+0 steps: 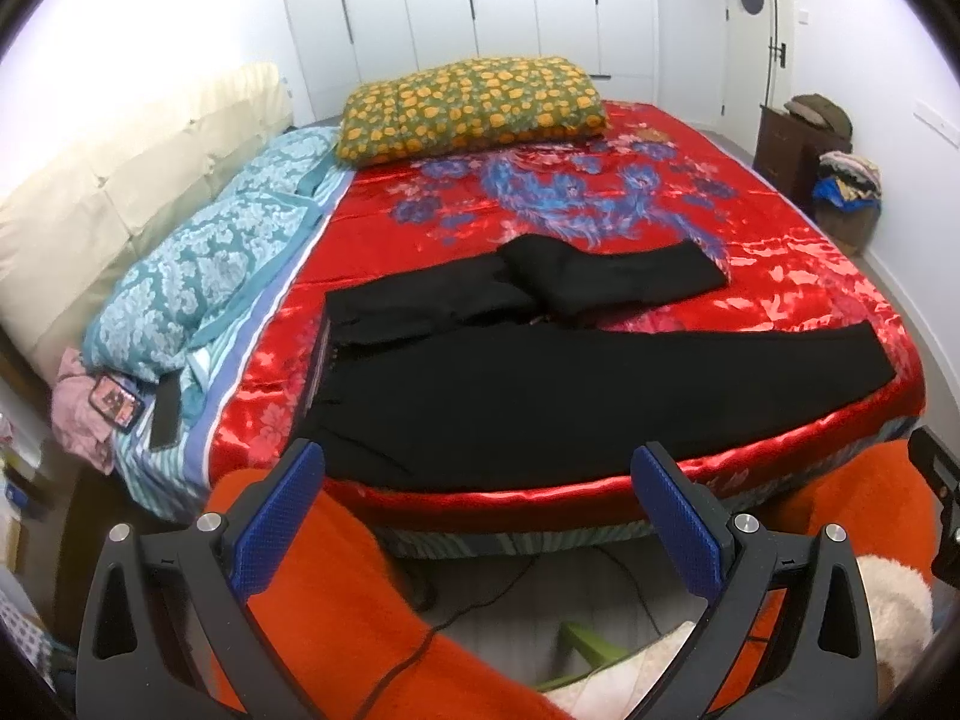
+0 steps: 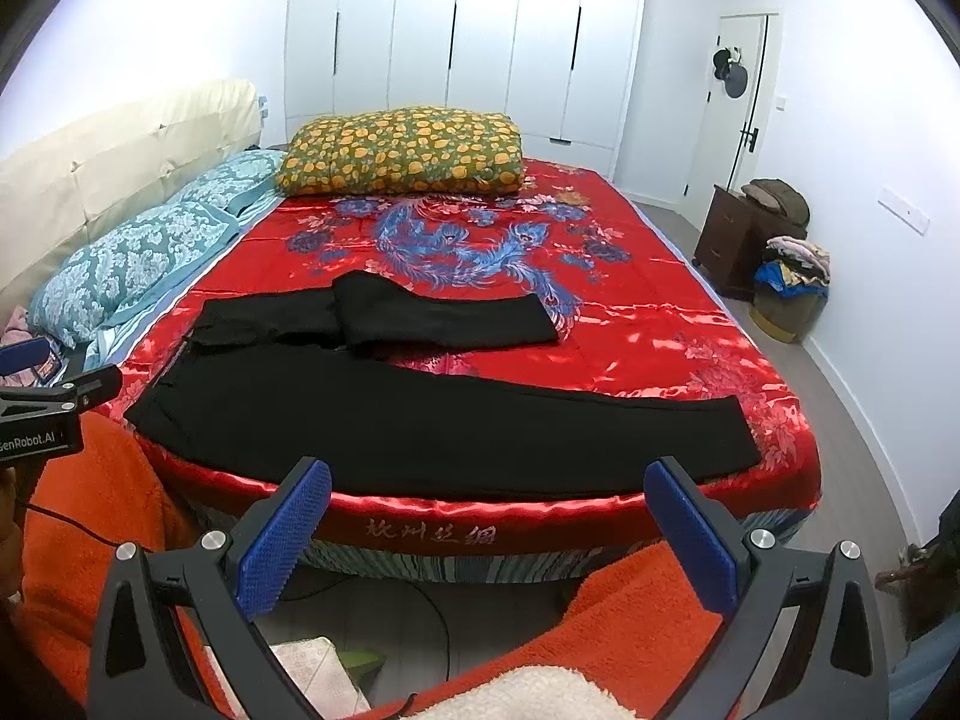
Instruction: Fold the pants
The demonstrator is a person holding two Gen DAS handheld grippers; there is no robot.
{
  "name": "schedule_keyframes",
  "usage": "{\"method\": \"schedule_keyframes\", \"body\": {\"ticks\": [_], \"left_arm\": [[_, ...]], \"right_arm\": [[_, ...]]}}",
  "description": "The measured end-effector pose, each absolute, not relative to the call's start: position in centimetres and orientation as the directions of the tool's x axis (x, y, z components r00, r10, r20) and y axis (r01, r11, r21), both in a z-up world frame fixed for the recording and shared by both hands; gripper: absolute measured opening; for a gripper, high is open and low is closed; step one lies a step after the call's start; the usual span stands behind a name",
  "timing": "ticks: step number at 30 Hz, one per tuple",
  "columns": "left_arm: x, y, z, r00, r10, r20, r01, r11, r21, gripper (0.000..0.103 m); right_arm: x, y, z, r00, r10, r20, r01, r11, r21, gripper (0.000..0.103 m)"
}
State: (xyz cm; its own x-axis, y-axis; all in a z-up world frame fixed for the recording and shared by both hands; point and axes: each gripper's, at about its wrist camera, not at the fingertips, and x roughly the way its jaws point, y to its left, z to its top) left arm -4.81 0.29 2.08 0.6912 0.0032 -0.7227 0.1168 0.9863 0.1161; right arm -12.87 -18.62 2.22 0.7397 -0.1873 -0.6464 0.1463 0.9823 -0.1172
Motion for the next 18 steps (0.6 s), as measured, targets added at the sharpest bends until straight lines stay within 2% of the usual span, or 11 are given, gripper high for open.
{"method": "schedule_keyframes", "body": {"ticks": [18], "left_arm": [[-5.18,0.39,1.86,0.685,0.009,-0.729,0.117,0.986,0.122,0.102]], "right_arm": [[-13.09,-18.92,1.89,0.735,-0.185,-0.652,0.151,0.983,-0.109,0.103]]}}
